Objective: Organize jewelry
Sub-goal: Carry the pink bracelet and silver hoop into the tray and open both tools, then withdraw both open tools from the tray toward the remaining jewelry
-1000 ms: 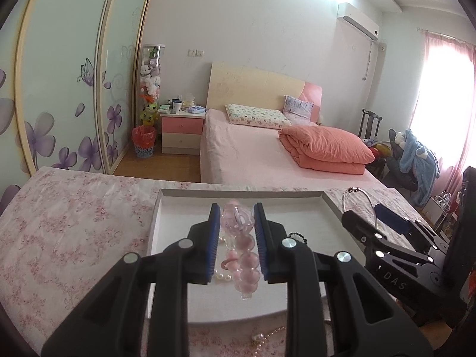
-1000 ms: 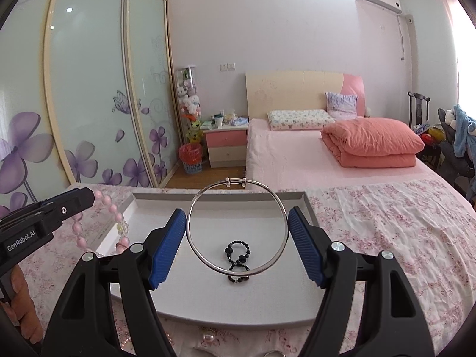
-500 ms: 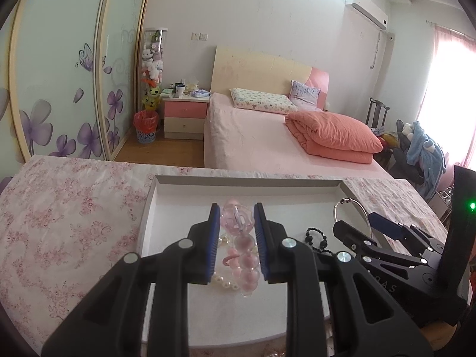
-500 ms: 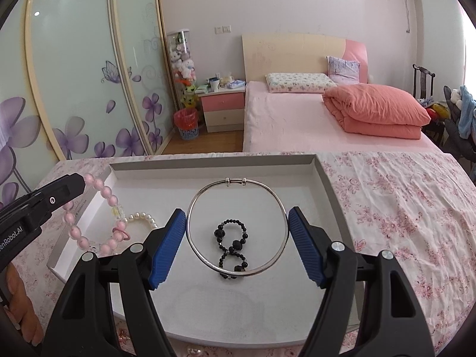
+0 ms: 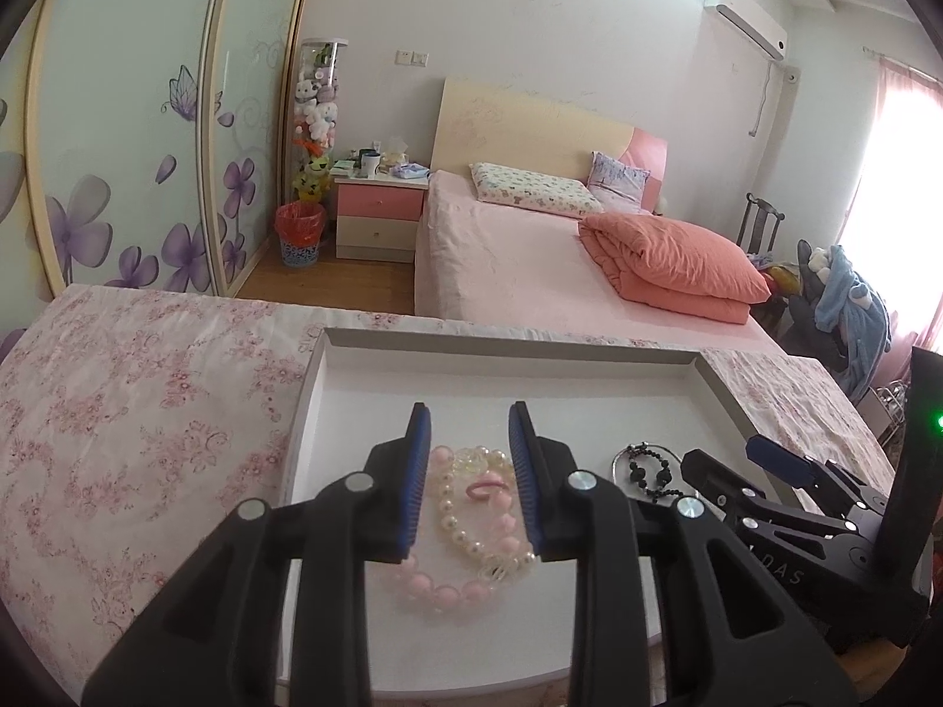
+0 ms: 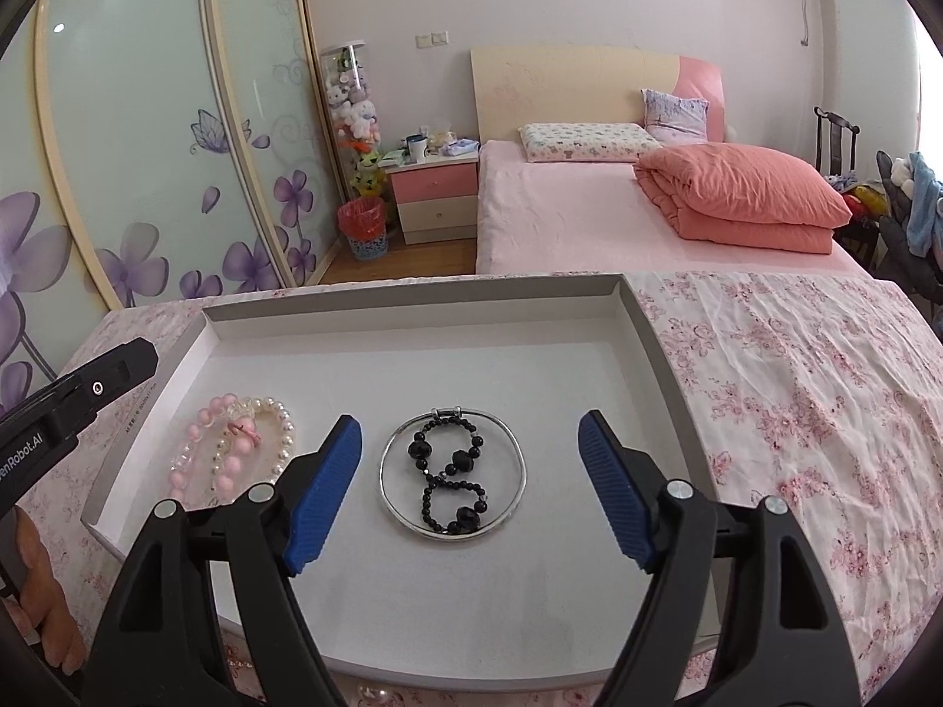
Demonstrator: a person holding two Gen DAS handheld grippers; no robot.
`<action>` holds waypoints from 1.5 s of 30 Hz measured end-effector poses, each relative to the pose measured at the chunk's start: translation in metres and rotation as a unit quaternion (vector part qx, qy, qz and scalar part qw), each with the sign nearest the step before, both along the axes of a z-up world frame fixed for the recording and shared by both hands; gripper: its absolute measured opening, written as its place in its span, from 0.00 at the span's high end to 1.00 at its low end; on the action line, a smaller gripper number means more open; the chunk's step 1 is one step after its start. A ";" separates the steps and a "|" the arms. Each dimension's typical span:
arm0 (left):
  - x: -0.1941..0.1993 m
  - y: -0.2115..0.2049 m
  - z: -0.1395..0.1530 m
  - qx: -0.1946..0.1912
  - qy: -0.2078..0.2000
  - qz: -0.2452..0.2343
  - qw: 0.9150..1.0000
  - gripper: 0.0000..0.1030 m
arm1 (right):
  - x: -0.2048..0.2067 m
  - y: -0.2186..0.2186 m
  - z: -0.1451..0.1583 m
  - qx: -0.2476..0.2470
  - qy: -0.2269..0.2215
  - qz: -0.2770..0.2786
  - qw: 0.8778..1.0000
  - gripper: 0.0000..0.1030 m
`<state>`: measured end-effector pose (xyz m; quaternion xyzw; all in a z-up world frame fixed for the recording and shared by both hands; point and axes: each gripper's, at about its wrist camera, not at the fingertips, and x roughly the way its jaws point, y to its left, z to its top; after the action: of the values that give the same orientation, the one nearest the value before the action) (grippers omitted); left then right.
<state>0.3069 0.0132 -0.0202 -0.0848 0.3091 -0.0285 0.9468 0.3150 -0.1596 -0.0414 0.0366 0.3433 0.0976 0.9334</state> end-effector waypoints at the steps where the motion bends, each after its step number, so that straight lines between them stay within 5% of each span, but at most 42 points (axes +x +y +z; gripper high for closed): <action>1: 0.000 0.000 0.000 0.000 0.001 0.000 1.000 0.72 | 0.000 0.000 0.000 0.000 0.000 0.000 1.000 0.26; 13: -0.037 0.002 0.008 0.001 -0.002 -0.004 1.000 0.68 | -0.028 -0.011 0.010 -0.005 -0.011 0.007 1.000 0.26; 30: -0.147 0.016 -0.006 -0.006 0.024 -0.017 1.000 0.61 | -0.135 -0.029 -0.002 -0.014 0.023 0.037 0.999 0.26; 41: -0.156 0.023 -0.025 0.001 0.047 0.001 0.999 0.60 | -0.174 -0.011 -0.022 -0.016 0.066 0.085 0.994 0.27; 45: -0.154 0.022 -0.028 0.004 0.053 0.001 0.999 0.60 | -0.173 0.003 -0.027 -0.028 0.078 0.106 0.991 0.37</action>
<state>0.1527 0.0353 -0.0478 -0.0828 0.3590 -0.0213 0.9294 0.1416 -0.1571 -0.0687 -0.0183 0.4196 0.1832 0.8888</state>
